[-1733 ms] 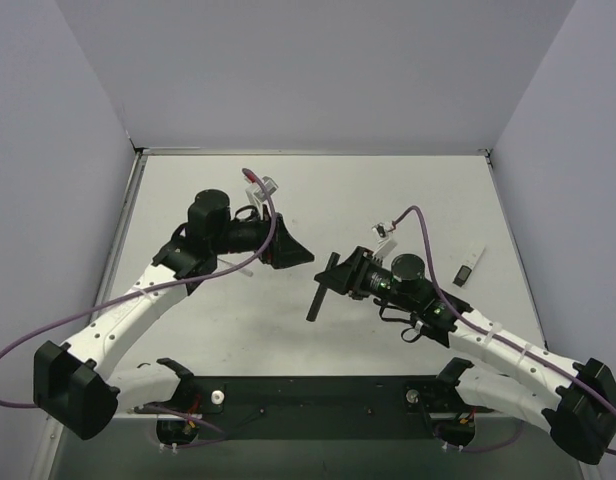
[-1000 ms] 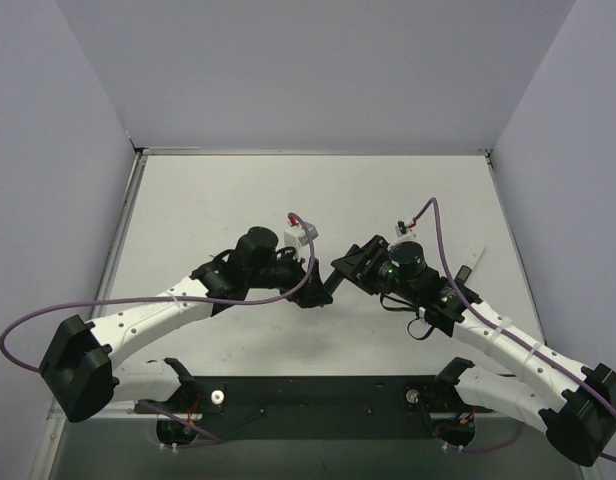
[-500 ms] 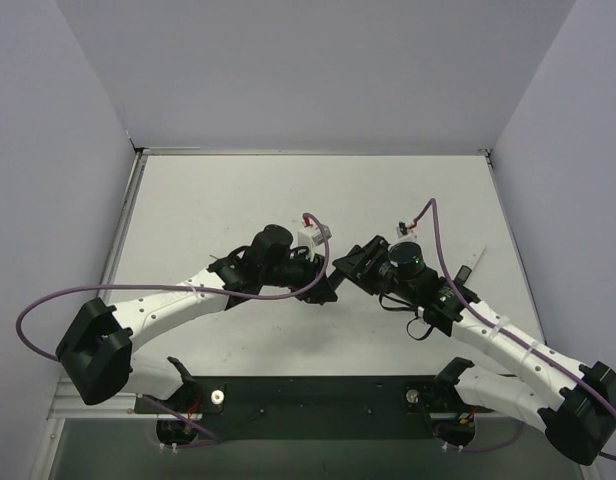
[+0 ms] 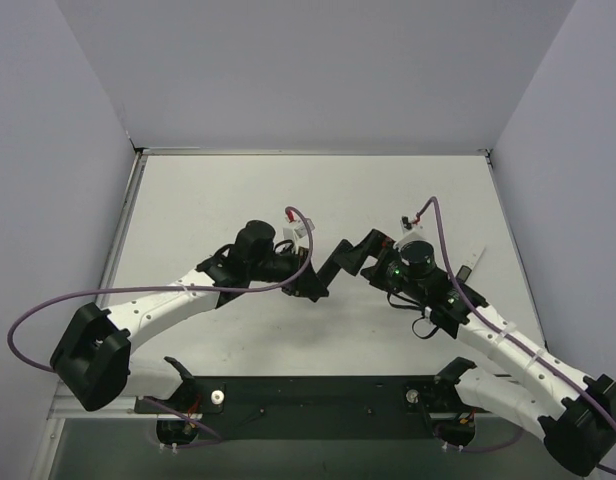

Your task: Unload the batteries from the remote control

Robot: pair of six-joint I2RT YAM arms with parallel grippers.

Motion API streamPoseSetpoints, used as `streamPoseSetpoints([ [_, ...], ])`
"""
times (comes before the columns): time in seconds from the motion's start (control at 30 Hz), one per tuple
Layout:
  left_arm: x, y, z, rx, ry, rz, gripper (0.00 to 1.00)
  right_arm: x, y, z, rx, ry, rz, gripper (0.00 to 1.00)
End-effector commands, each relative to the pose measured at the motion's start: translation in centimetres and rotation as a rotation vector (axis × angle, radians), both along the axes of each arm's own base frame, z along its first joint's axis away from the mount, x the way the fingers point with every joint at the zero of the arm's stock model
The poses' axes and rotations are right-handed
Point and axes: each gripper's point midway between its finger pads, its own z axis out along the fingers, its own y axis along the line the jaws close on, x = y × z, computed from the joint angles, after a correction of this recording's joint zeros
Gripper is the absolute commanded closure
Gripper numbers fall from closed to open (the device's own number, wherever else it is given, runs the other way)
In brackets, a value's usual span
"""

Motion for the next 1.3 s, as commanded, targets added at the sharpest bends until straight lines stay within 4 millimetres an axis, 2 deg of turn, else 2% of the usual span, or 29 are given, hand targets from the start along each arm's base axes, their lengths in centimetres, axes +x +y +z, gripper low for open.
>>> streamPoseSetpoints([
  [0.0,-1.1,0.7,3.4,-0.156,0.008,-0.064,1.00,0.1,-1.7,1.5,-0.063,-0.186,0.035,0.00],
  [0.03,-1.4,1.1,2.8,-0.152,0.025,-0.067,1.00,-0.1,-1.9,0.8,-0.087,-0.219,0.059,0.00],
  [0.07,-1.8,1.3,3.0,-0.166,0.039,-0.084,1.00,-0.4,-1.2,2.2,-0.063,-0.304,0.121,0.00],
  [0.13,-2.1,1.9,3.2,-0.192,0.053,-0.099,1.00,-0.7,-1.2,2.8,-0.108,-0.427,0.179,0.00],
  [0.27,-3.6,2.4,3.5,-0.244,0.126,-0.158,1.00,-1.5,-0.5,4.2,-0.105,-0.524,0.281,0.00],
  [0.33,-3.9,2.6,3.1,-0.240,0.146,-0.163,1.00,-2.7,0.7,4.5,-0.095,-0.562,0.405,0.00],
  [0.47,-5.0,3.0,3.1,-0.268,0.169,-0.192,1.00,-2.8,1.6,4.6,-0.097,-0.578,0.474,0.01],
  [0.6,-5.4,3.5,2.9,-0.272,0.168,-0.193,1.00,-2.5,2.1,3.1,-0.122,-0.550,0.512,0.01],
  [0.7,-5.7,3.7,2.8,-0.272,0.179,-0.206,1.00,-3.1,2.9,2.5,-0.101,-0.541,0.578,0.03],
  [0.83,-6.1,3.9,2.3,-0.267,0.194,-0.213,1.00,-3.9,4.0,2.7,-0.028,-0.554,0.639,0.06],
  [0.97,-6.5,4.1,2.1,-0.266,0.209,-0.228,1.00,-3.8,4.3,2.6,-0.007,-0.555,0.640,0.09],
  [1.17,-6.7,4.1,2.0,-0.268,0.218,-0.236,1.00,-3.9,4.4,2.4,-0.013,-0.550,0.656,0.19],
  [1.27,-6.7,4.0,2.1,-0.271,0.225,-0.242,1.00,-4.1,4.4,1.9,-0.019,-0.540,0.674,0.20],
])
